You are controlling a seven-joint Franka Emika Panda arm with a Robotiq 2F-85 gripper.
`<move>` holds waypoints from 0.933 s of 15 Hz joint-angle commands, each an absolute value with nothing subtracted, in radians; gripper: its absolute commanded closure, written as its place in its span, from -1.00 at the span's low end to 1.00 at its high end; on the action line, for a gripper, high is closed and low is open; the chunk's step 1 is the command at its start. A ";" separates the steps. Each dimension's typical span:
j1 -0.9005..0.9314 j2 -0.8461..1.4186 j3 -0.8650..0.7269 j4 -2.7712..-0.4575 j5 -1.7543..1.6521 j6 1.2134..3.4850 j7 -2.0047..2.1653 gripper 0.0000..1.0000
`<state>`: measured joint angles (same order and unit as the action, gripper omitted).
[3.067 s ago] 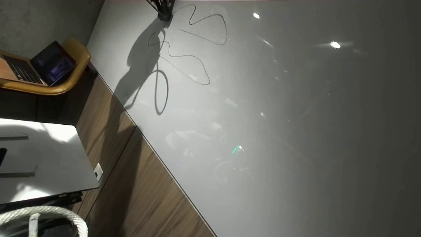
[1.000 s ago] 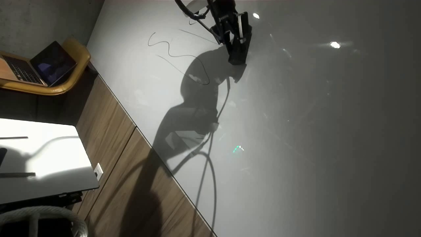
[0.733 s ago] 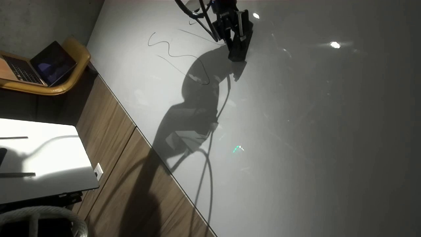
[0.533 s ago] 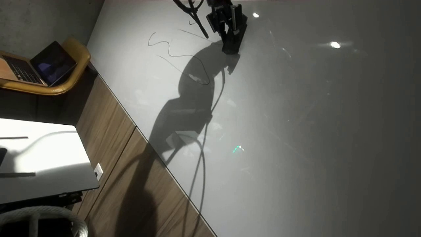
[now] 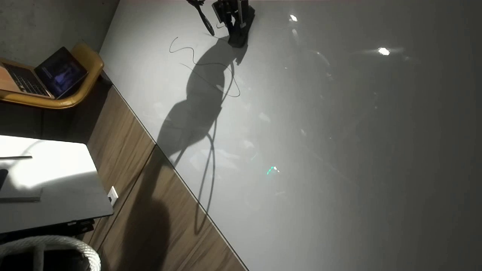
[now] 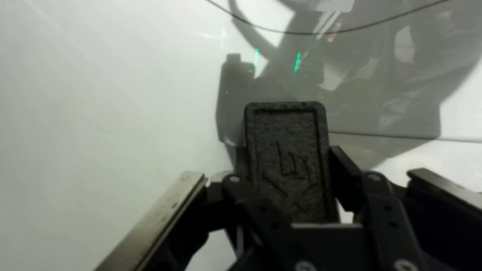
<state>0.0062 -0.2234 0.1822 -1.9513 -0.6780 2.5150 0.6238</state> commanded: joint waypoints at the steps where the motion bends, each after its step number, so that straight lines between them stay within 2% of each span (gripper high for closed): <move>1: 0.054 -0.088 0.273 -1.789 -0.684 2.480 0.653 0.43; 4: 0.113 0.007 0.333 -1.690 -0.726 2.419 0.686 0.43; 8: 0.198 0.102 0.323 -1.626 -0.759 2.368 0.695 0.43; 14: 0.229 0.116 0.281 -1.680 -0.741 2.381 0.704 0.43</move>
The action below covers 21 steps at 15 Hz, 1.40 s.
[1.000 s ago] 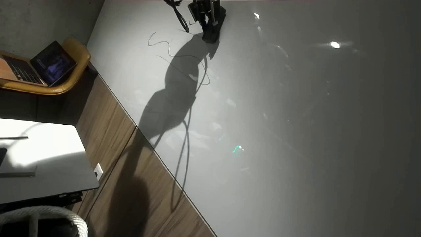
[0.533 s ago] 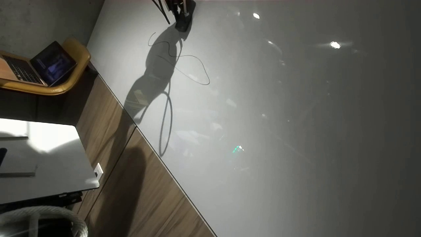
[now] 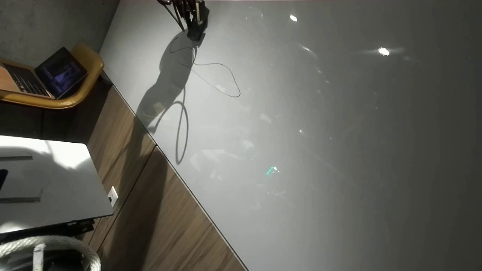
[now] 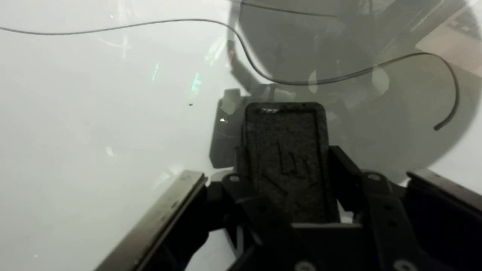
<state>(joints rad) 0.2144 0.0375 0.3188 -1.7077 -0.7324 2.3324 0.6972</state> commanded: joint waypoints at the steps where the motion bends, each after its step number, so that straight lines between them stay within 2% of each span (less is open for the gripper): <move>1: 0.229 0.120 0.275 -1.699 -0.740 2.394 0.714 0.43; 8: 0.194 0.117 0.195 -1.862 -0.768 2.478 0.748 0.43; 14: 0.132 -0.045 0.111 -2.006 -0.793 2.475 0.686 0.43; 21: -0.051 -0.233 -0.020 -2.223 -0.773 2.595 0.638 0.43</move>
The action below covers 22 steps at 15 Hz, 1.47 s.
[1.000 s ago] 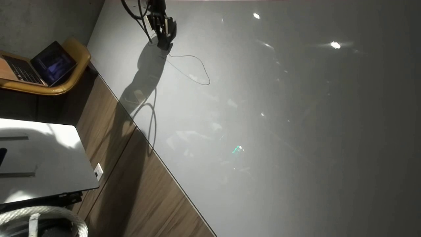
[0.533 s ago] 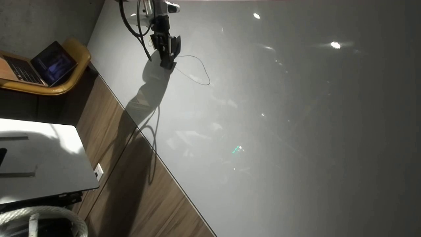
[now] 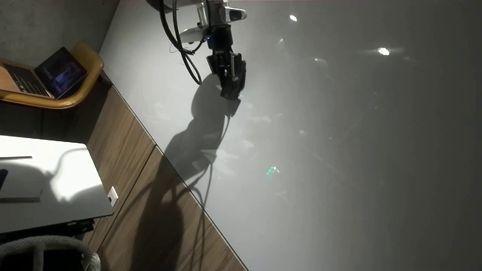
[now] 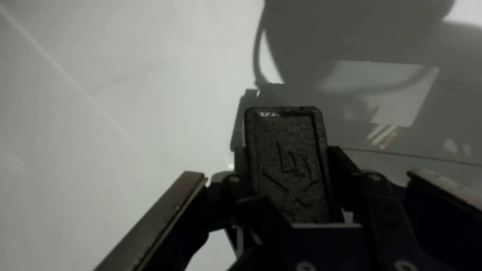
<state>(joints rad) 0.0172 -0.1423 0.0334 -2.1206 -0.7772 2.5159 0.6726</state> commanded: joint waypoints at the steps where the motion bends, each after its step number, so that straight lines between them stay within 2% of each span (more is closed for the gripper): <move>1: -0.077 -0.257 -0.039 -2.250 -0.765 2.614 0.624 0.43; 5: -0.138 -0.337 -0.056 -2.354 -0.728 2.679 0.602 0.43; 13: -0.133 -0.472 0.066 -2.450 -0.620 2.716 0.562 0.43; 22: -0.184 -0.424 0.086 -2.413 -0.553 2.803 0.488 0.43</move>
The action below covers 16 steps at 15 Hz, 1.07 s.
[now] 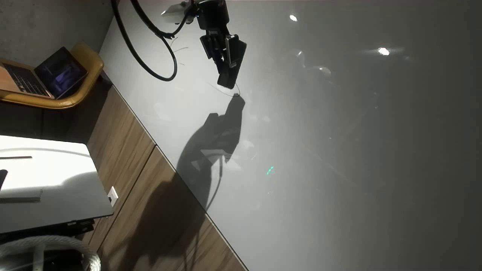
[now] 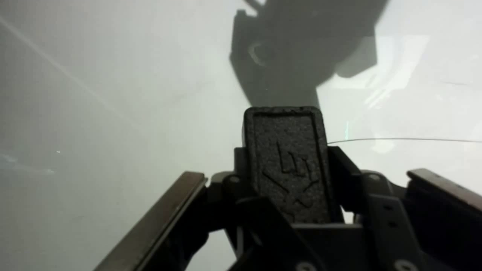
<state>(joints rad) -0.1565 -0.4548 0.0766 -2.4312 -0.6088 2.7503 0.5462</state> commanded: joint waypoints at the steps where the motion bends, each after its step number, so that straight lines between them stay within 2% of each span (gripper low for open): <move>1: -0.187 -0.410 0.089 -2.406 -0.535 2.817 0.478 0.43; 8: -0.125 -0.295 0.060 -2.347 -0.502 2.842 0.465 0.43; 16: -0.051 -0.071 0.056 -2.108 -0.312 2.758 0.265 0.43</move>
<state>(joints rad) -0.0731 -0.1469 0.0664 -2.2126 -0.3979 2.8005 0.3638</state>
